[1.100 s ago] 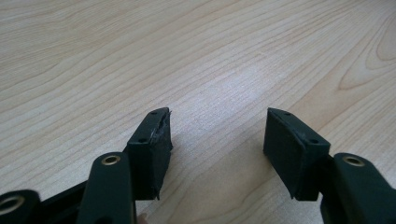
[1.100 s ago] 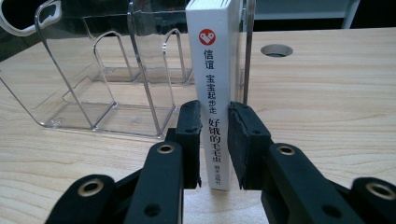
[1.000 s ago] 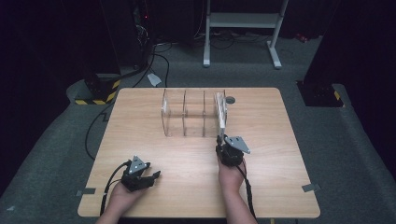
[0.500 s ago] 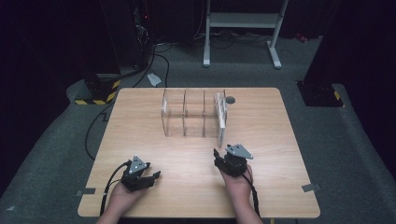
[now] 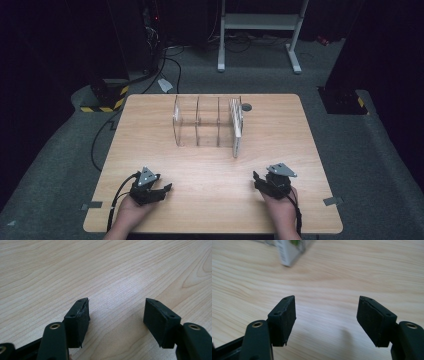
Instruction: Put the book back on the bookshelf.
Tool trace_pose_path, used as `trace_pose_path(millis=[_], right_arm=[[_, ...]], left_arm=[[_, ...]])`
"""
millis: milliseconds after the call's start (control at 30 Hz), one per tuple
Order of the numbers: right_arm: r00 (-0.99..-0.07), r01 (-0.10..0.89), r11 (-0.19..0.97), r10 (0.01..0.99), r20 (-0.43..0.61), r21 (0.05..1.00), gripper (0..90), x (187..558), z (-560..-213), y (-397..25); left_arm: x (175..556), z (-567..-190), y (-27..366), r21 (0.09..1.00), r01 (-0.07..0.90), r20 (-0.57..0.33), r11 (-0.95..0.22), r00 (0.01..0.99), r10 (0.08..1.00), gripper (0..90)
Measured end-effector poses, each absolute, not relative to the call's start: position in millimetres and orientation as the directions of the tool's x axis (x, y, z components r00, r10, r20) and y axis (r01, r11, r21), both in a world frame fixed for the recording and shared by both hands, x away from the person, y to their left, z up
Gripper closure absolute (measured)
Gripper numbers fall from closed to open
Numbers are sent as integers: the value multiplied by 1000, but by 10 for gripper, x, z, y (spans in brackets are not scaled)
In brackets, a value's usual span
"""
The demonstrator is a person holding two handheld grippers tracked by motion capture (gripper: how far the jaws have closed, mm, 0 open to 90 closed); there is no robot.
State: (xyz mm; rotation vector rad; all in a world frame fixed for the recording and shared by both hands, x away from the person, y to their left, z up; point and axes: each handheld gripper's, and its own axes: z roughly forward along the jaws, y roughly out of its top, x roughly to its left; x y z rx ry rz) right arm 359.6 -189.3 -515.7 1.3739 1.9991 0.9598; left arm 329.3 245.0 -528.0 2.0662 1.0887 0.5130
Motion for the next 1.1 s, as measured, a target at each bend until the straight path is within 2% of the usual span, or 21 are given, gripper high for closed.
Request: trace_pose_path(millis=[67, 367, 633, 1100], right_arm=[[-330, 579, 244, 943, -49, 778, 308, 3594, -5175, -2010], [-286, 654, 215, 958, -26, 725, 263, 3586, -5235, -2429], [-317, 654, 232, 948, -18, 720, 226, 3616, -5238, -2401], [-313, 655, 230, 950, -19, 720, 227, 3619, -5239, -2392]], left_arm=[[3294, -5280, 2450, 758, 536, 11, -371, 558, 830, 366], [3295, -5281, 2452, 756, 547, 0, -359, 549, 836, 350], [3308, -5282, 2466, 757, 553, -4, -348, 536, 844, 335], [3309, -5284, 2449, 755, 552, 2, -353, 537, 844, 322]])
